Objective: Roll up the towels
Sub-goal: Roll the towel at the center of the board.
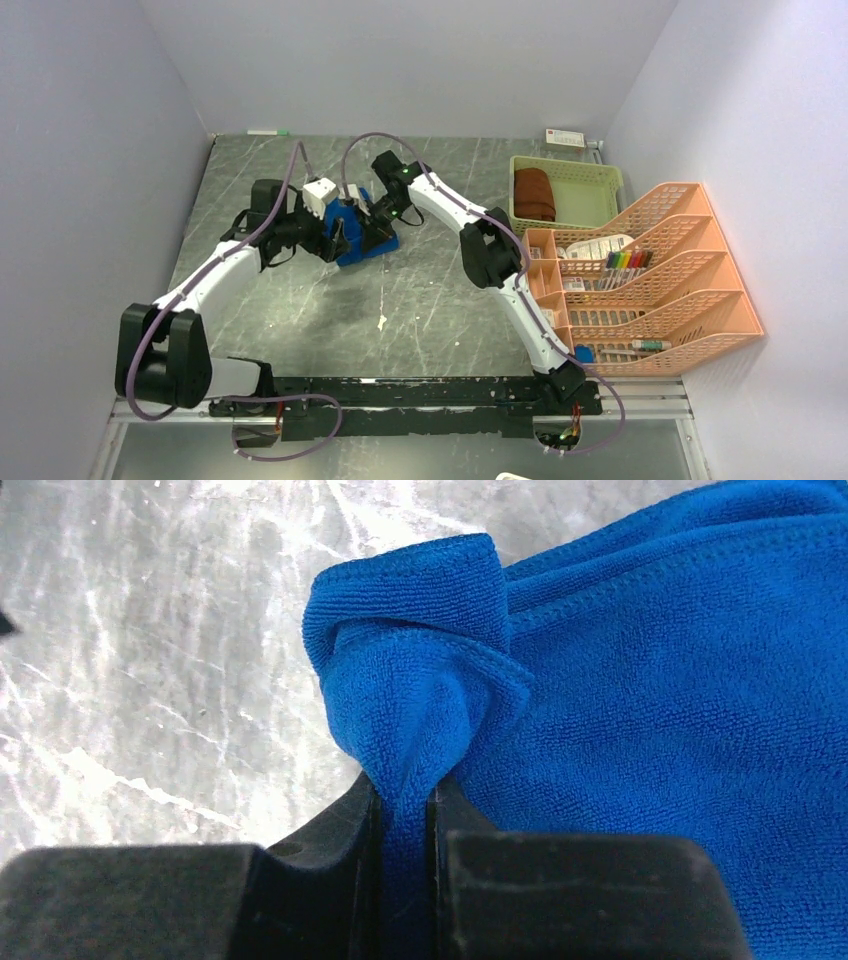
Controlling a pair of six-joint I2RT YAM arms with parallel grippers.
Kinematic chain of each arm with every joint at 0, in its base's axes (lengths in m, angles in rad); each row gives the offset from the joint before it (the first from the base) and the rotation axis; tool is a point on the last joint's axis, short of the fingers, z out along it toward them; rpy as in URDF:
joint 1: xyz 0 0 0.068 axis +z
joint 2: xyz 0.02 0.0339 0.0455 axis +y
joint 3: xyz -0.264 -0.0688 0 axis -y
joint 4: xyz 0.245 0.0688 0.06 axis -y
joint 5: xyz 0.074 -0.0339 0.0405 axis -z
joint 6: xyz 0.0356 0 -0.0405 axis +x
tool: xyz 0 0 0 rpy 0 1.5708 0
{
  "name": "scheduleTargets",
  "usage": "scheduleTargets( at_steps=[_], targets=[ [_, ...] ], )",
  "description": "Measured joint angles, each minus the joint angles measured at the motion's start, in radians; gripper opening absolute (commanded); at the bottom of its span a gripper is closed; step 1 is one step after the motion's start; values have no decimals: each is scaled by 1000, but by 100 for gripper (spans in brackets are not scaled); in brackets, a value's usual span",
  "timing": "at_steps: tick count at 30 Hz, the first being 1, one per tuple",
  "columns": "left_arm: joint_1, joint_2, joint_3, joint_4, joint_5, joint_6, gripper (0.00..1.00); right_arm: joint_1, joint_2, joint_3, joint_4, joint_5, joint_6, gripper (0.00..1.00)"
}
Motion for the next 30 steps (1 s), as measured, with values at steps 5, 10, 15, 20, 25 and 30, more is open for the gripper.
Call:
scheduleTargets(
  at_steps=[5, 10, 15, 20, 25, 30],
  targets=[
    [-11, 79, 7, 1, -1, 28, 89, -3, 6, 2, -36, -12, 30, 0],
    [-32, 192, 51, 0, -6, 43, 84, -8, 3, -28, -18, -40, 47, 0],
    [-45, 263, 64, 2, -21, 48, 84, -15, 3, -37, -16, -58, 53, 0],
    [-45, 312, 100, 7, -23, 52, 59, -26, 0, -66, 4, -95, 71, 0],
    [-46, 359, 138, 17, -40, 49, 36, -37, -18, -119, 47, -116, 113, 15],
    [-52, 377, 144, 33, -43, 26, 22, -38, -64, -208, 129, -112, 203, 54]
  ],
)
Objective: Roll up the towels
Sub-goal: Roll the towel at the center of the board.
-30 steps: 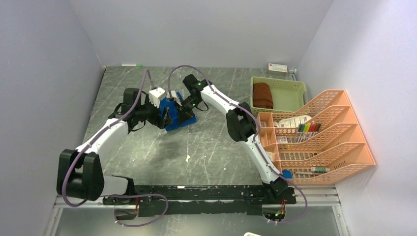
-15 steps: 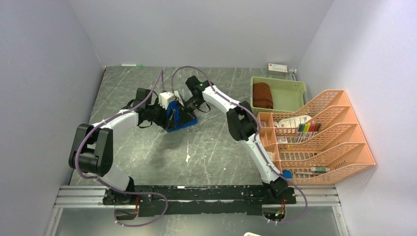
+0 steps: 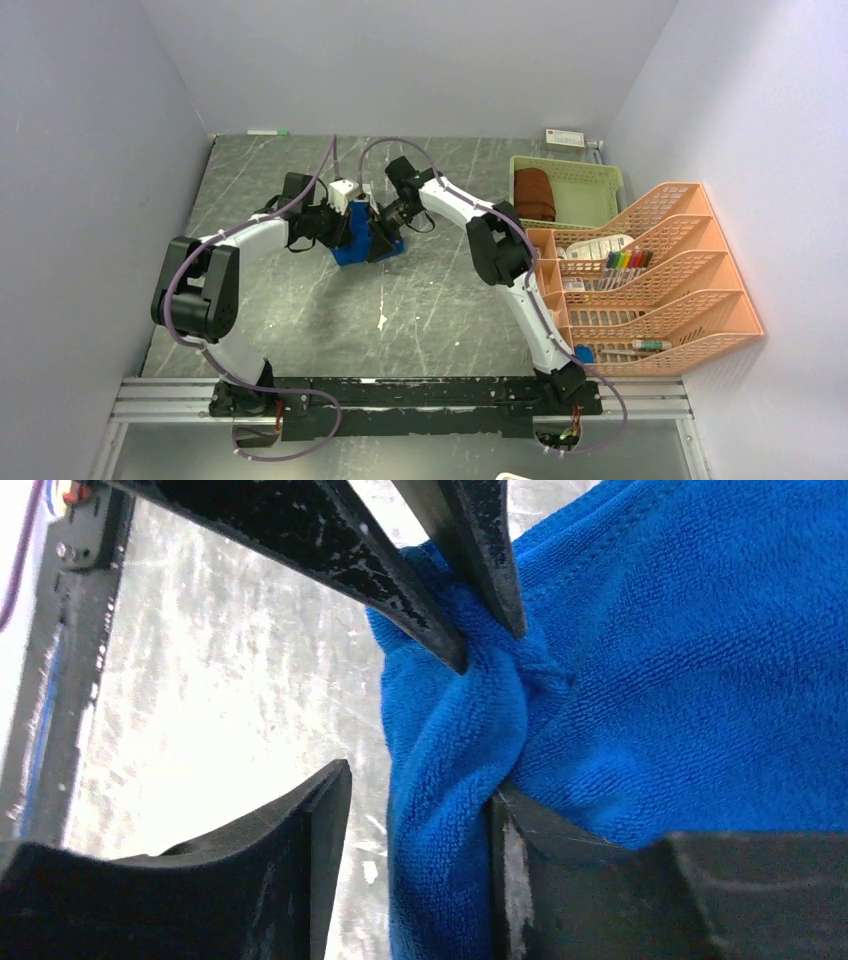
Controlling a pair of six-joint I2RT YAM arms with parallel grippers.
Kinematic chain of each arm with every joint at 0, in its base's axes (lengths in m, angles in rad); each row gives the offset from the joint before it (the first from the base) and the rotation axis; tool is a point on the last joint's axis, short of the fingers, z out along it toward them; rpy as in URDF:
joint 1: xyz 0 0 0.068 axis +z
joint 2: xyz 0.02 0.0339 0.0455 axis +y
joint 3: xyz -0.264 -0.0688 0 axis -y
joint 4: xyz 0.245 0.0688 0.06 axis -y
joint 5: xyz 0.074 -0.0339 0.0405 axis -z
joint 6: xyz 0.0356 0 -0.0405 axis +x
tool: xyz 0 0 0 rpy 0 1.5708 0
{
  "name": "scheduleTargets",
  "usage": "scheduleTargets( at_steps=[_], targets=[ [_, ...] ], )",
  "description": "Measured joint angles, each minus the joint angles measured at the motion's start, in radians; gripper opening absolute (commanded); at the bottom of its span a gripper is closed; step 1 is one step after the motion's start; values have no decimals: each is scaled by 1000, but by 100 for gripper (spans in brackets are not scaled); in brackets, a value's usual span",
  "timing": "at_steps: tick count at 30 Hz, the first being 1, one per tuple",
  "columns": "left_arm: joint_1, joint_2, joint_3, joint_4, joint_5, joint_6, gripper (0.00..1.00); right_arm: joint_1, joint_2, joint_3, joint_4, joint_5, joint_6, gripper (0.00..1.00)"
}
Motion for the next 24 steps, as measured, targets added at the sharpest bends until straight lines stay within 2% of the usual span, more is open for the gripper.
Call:
scheduleTargets(
  at_steps=[1, 3, 5, 9, 11, 15, 17, 20, 24],
  targets=[
    [-3, 3, 1, 8, -4, -3, 23, 0, -22, -35, 24, 1, 31, 54],
    [-9, 6, 2, 23, -16, -15, 25, -1, -55, -85, 71, 19, 85, 80],
    [-19, 11, 3, 42, -31, -27, 25, -3, -101, -159, 135, 35, 160, 82],
    [-52, 22, 11, 70, -74, -50, 25, -27, -240, -362, 319, 195, 266, 84],
    [-70, 28, 17, 76, -83, -58, 25, -37, -325, -496, 433, 285, 292, 91],
    [-77, 69, 8, 24, -163, -96, 25, -42, -585, -817, 739, 507, 268, 92],
    [-72, 76, 10, 19, -166, -114, 25, -42, -689, -914, 905, 616, 270, 92],
    [-72, 74, 10, 16, -174, -125, 26, -40, -782, -1044, 1171, 731, 263, 100],
    [-71, 79, 16, 11, -173, -136, 26, -34, -831, -1267, 1483, 758, 181, 100]
  ],
)
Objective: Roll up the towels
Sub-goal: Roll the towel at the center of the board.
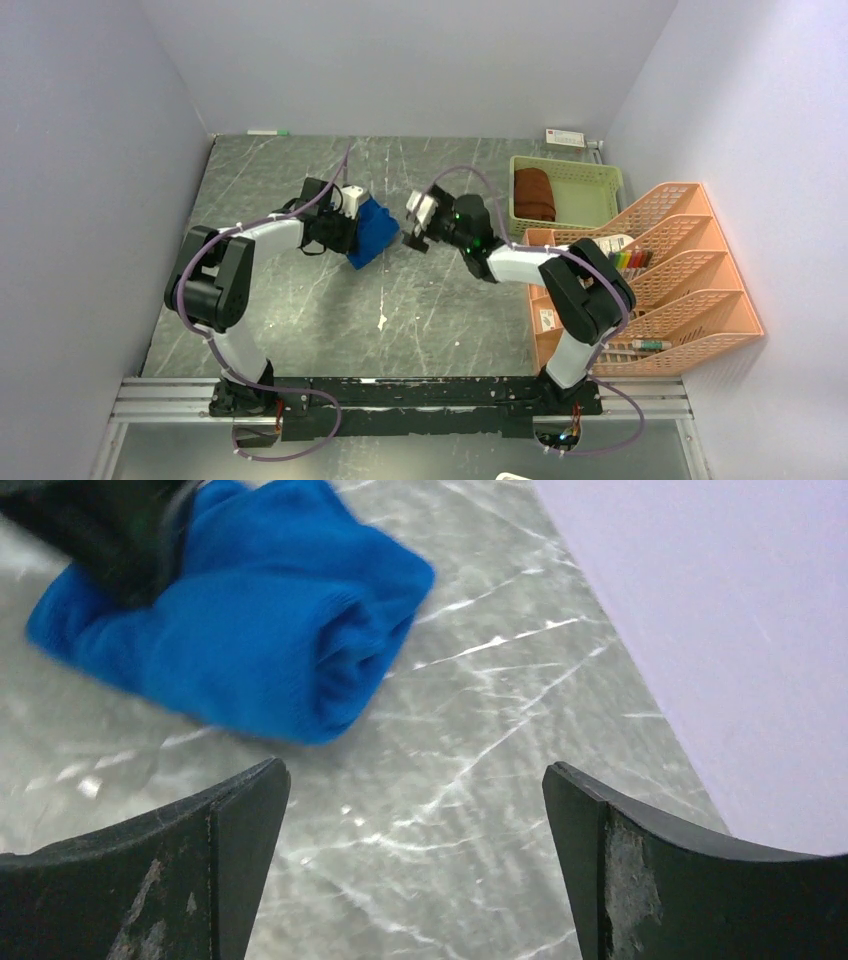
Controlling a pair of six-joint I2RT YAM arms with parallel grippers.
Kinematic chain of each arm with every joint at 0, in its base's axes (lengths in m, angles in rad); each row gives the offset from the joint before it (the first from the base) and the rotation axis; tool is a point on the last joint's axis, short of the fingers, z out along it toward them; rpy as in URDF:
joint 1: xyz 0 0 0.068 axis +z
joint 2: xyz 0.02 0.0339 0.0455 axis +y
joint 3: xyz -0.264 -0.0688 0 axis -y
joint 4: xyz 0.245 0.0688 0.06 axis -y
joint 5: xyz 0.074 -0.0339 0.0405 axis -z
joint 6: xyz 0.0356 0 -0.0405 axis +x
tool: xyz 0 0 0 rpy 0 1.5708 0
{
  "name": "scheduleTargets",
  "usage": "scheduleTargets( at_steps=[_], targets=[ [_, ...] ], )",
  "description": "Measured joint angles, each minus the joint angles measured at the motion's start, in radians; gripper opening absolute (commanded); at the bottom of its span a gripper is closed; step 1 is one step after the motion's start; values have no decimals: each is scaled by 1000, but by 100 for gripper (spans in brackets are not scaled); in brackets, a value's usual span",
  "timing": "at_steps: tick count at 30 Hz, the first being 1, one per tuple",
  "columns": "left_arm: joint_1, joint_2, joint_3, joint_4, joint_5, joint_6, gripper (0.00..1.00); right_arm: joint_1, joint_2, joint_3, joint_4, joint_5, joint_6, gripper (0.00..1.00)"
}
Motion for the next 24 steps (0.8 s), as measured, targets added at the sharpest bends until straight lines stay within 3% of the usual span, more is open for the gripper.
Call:
scheduleTargets(
  at_steps=[8, 16, 24],
  targets=[
    [19, 17, 26, -28, 35, -13, 27, 79, -12, -264, 286, -128, -301, 100],
    [53, 28, 40, -55, 109, -21, 28, 229, 5, -111, 135, -105, -564, 99],
    [60, 40, 61, -84, 137, -21, 28, 277, 142, -4, -22, -50, -679, 95]
  ],
)
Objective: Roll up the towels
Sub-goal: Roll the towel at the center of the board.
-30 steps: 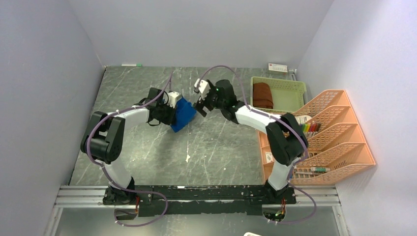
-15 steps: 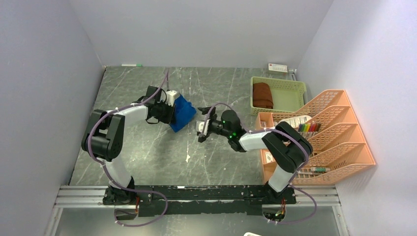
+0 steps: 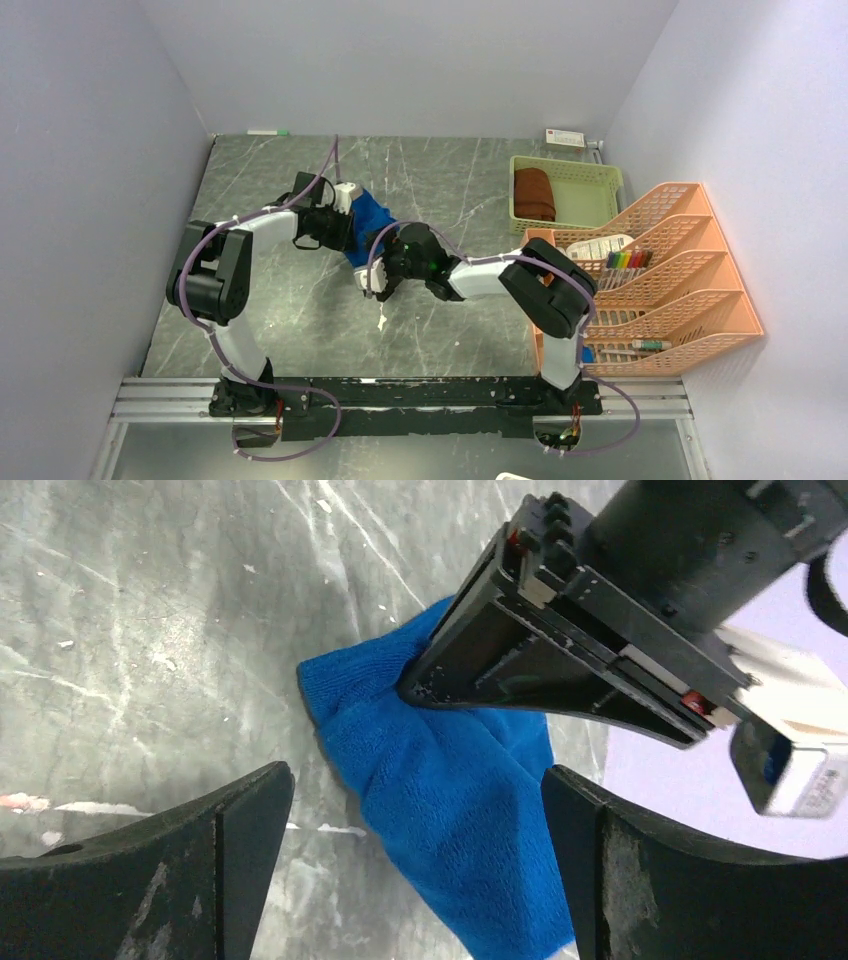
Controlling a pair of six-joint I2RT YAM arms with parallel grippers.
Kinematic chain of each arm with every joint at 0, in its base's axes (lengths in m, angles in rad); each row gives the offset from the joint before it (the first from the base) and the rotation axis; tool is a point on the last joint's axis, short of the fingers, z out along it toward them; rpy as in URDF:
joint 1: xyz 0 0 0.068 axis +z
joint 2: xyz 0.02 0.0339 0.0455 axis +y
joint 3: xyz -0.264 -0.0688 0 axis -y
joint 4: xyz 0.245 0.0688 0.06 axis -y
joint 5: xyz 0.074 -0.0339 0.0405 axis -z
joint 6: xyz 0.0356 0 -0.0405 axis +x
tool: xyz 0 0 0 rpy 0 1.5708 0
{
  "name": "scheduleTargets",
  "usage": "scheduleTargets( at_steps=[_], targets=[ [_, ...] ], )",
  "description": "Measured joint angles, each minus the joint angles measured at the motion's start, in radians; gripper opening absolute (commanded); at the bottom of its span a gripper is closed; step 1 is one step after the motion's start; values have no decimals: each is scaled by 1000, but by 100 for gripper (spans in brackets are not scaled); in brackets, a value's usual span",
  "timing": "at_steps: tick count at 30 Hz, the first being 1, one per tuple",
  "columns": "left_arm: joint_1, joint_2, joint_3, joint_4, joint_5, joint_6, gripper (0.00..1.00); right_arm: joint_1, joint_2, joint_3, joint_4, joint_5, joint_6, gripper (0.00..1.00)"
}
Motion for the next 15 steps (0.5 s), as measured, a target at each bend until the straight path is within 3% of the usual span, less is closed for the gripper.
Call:
scheduleTargets(
  at_steps=[6, 15],
  targets=[
    [7, 1, 1, -6, 13, 0, 28, -8, 62, 106, -107, 0, -30, 95],
    [18, 2, 1, -14, 29, 0, 28, -53, 160, 186, -134, 0, -60, 93]
  ],
)
